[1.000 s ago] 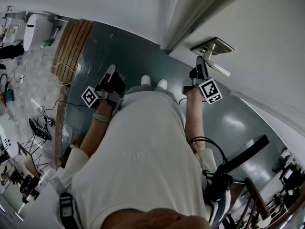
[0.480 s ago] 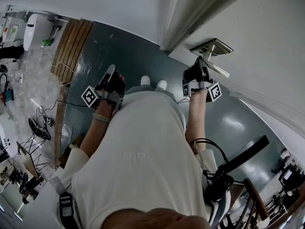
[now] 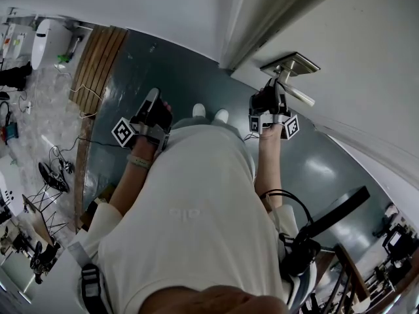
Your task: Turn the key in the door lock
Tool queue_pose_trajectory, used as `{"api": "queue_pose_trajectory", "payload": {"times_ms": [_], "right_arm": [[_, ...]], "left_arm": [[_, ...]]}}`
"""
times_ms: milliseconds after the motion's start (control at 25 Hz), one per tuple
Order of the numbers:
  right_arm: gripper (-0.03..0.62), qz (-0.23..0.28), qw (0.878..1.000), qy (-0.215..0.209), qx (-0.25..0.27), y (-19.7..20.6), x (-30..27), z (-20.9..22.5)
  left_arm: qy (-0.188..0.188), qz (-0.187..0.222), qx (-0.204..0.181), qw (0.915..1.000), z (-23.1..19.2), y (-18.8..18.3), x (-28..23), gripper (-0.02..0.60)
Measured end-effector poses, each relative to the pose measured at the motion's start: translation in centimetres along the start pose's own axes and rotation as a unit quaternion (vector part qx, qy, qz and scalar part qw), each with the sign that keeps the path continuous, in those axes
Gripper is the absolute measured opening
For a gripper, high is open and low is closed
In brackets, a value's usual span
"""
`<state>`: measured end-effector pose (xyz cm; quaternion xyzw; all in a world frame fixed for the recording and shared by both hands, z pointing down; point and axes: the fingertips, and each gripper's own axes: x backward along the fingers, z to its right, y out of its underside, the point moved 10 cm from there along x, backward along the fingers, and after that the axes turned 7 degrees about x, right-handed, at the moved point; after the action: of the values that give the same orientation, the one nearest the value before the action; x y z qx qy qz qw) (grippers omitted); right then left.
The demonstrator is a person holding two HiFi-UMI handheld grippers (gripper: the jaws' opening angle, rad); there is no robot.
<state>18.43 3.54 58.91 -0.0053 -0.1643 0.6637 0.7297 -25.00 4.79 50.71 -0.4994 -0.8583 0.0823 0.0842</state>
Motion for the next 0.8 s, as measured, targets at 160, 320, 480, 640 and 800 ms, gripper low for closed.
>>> {"api": "queue_pose_trajectory", "payload": {"times_ms": [160,320,480,640,800], "right_arm": [[0.092,-0.021,1.0,-0.02,0.006,-0.1,0.2,-0.1],[0.112,-0.062,0.995,-0.007,0.081,-0.1,0.6,-1.3],[0.114,-0.106,0.971,0.029,0.214,0.5,0.9,-3.5],[0.124,-0.16,0.909,0.074,0.378,1.1,1.1,-5.3],[0.124,-0.199,0.818,0.109,0.528,2.0,1.8,-6.9]], "left_arm": [[-0.001,0.0,0.003,1.0,-0.2,-0.1,-0.2,0.008],[-0.002,-0.002,0.003,1.0,-0.2,0.0,-0.3,0.008],[-0.003,0.0,0.005,1.0,-0.2,0.0,-0.4,0.008],[-0.002,0.001,0.009,1.0,-0.2,-0.1,-0.4,0.008],[-0.003,0.002,0.011,0.9999,-0.4,-0.1,0.1,0.008]]}}
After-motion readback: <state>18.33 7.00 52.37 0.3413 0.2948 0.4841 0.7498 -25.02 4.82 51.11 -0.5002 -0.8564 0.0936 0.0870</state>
